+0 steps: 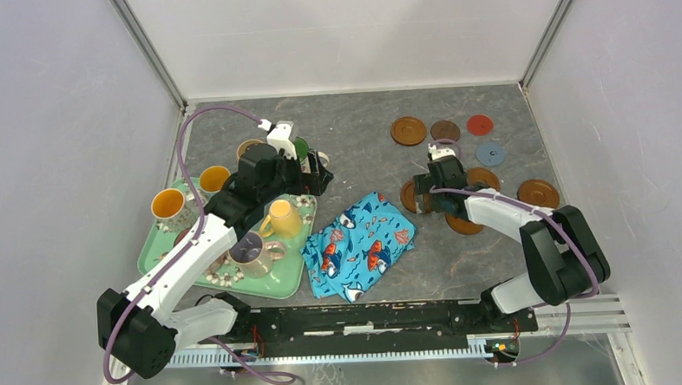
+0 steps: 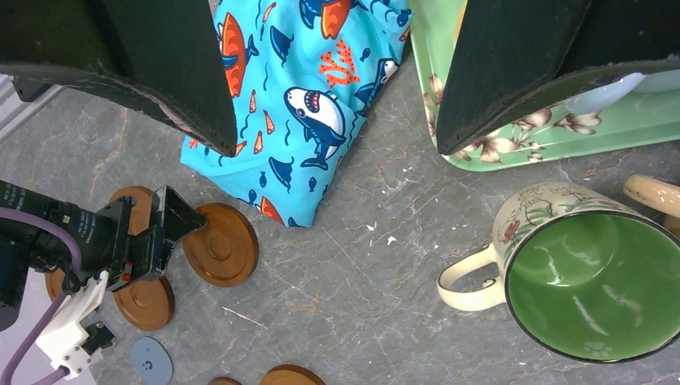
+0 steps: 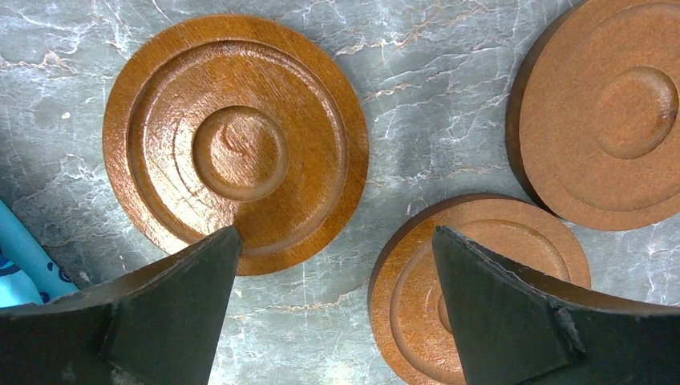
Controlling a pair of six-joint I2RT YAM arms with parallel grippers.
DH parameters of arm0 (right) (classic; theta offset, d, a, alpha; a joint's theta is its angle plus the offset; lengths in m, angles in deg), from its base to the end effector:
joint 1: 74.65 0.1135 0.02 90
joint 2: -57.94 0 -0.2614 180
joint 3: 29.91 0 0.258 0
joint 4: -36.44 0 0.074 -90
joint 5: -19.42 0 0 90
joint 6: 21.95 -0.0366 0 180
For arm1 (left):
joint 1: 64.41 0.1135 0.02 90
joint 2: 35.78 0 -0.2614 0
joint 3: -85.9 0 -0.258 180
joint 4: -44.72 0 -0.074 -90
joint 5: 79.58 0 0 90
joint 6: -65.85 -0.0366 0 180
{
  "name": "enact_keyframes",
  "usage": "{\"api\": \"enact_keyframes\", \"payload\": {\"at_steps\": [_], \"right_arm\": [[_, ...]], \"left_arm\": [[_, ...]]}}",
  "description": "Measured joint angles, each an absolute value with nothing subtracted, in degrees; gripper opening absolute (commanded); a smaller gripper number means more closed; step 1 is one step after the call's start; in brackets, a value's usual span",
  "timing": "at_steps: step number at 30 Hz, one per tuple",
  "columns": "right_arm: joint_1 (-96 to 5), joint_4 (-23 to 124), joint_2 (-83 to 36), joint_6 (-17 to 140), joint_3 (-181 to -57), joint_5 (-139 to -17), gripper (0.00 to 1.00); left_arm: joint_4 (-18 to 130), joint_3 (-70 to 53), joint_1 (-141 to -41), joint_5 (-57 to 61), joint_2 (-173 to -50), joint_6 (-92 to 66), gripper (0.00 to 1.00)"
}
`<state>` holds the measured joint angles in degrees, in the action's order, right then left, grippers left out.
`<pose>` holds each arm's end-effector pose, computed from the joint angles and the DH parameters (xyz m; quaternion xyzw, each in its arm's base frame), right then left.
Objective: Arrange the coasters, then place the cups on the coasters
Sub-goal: Move the coaster to the center of the board.
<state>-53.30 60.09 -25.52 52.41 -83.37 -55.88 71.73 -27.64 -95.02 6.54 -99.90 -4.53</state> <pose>0.2628 0.0927 0.1561 -0.0071 0.9431 -0.0171 0.3319 0.2261 -0.1366 0.3131 0.0988 0.8357 -0.2548 0.4763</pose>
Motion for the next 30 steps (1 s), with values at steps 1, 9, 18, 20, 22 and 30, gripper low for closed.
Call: {"api": "enact_keyframes", "payload": {"at_steps": [1,9,18,20,22,30], "right_arm": [[-53.3,60.1,-25.5,52.4,-83.4,-55.9,0.98],[-53.3,59.5,-27.8,52.7,-86.6,-54.2,0.98],[-53.3,56.3,-33.7,52.9,-88.8,-53.7,0.98],[-53.3,55.8,-34.5,52.8,-89.5,-53.8,0.98],[-53.3,55.4,-35.8,52.9,-90.8,-53.7,0.98],[-53.3,54.3,-42.7,52.8,-98.0,-53.5,0.98]], "left_arm": [[71.8,-27.6,-95.0,6.9,-99.9,-4.5,1.0],[72.0,-27.9,-95.0,7.8,-99.6,-4.5,1.0],[73.8,-28.2,-95.0,11.3,-95.9,-5.9,1.0],[74.3,-28.7,-95.0,12.1,-95.0,-6.7,1.0],[74.6,-29.3,-95.0,12.9,-94.2,-7.6,1.0],[75.7,-29.8,-95.0,14.9,-93.5,-8.8,1.0]]}}
